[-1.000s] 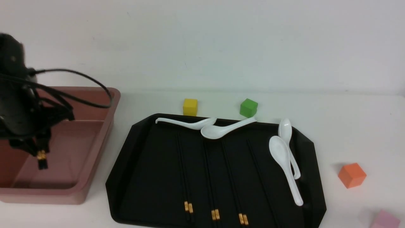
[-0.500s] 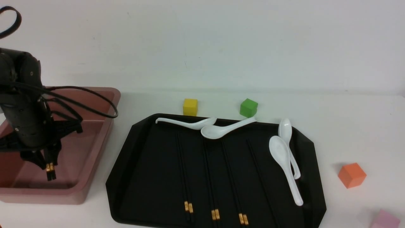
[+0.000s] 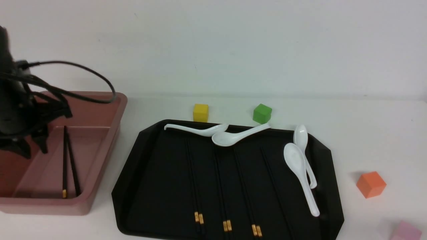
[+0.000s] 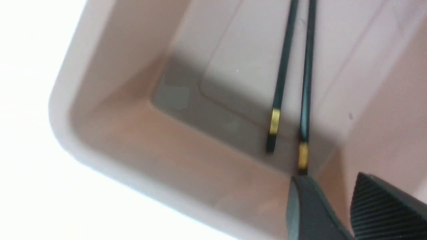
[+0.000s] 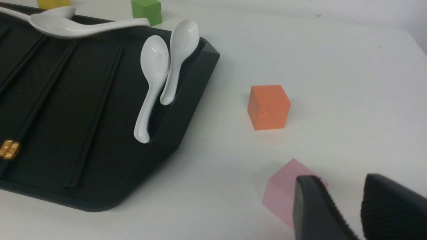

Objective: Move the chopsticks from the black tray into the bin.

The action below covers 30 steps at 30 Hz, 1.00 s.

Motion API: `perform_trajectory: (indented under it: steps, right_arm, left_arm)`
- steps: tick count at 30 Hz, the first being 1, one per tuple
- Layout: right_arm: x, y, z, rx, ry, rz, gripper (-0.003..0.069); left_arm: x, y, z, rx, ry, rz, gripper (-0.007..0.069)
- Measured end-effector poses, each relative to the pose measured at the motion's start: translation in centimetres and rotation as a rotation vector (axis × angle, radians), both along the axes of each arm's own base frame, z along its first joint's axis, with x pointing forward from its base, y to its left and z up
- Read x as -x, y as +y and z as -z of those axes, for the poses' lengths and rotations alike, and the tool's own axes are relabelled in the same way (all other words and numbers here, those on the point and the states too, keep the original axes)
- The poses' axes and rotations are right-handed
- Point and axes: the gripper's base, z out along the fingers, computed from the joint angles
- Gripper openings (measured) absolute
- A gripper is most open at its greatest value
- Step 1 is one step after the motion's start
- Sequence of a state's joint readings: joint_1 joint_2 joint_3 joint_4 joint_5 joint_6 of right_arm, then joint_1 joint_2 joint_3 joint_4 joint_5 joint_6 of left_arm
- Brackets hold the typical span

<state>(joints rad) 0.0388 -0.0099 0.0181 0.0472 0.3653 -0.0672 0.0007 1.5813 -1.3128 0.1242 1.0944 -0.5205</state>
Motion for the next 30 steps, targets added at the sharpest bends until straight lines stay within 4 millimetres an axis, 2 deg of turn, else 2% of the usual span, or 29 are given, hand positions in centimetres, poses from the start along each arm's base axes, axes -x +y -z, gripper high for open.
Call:
perform_trajectory:
  steps: [4, 9, 12, 15, 16, 18, 20, 22, 27, 30]
  right_arm:
    - [0.0, 0.0, 0.0, 0.0, 0.0, 0.0, 0.024]
    - [0.0, 0.0, 0.0, 0.0, 0.0, 0.0, 0.024]
    - [0.0, 0.0, 0.0, 0.0, 0.0, 0.0, 0.024]
    - [0.0, 0.0, 0.0, 0.0, 0.0, 0.0, 0.024]
    - [0.0, 0.0, 0.0, 0.0, 0.0, 0.0, 0.024]
    - [0.0, 0.0, 0.0, 0.0, 0.0, 0.0, 0.024]
    - [0.0, 0.0, 0.0, 0.0, 0.0, 0.0, 0.024]
    - [0.0, 0.0, 0.0, 0.0, 0.0, 0.0, 0.024]
    - [0.0, 0.0, 0.0, 0.0, 0.0, 0.0, 0.024]
    - [0.0, 0.0, 0.0, 0.001, 0.0, 0.0, 0.024]
  left_arm:
    - [3.3, -0.1, -3.1, 0.005, -0.02, 0.034, 0.0211]
    - [8.4, -0.9, -4.9, 0.066, -0.088, 0.098, 0.0194]
    - [11.7, -1.3, -4.8, 0.099, -0.145, 0.128, 0.0132]
    - [15.7, -1.5, -4.1, 0.111, -0.251, 0.155, 0.0012]
    - [16.0, -1.5, -4.3, 0.109, -0.263, 0.158, 0.0005]
    - [19.1, -1.6, -3.5, 0.103, -0.364, 0.19, -0.0013]
    - [20.7, -1.7, -2.7, 0.106, -0.413, 0.203, -0.0013]
    - [23.3, -2.0, -1.9, 0.125, -0.52, 0.211, -0.0013]
    - [26.2, -2.4, -0.4, 0.171, -0.741, 0.207, -0.0013]
    - [27.0, -2.3, 0.0, 0.169, -0.864, 0.199, -0.0013]
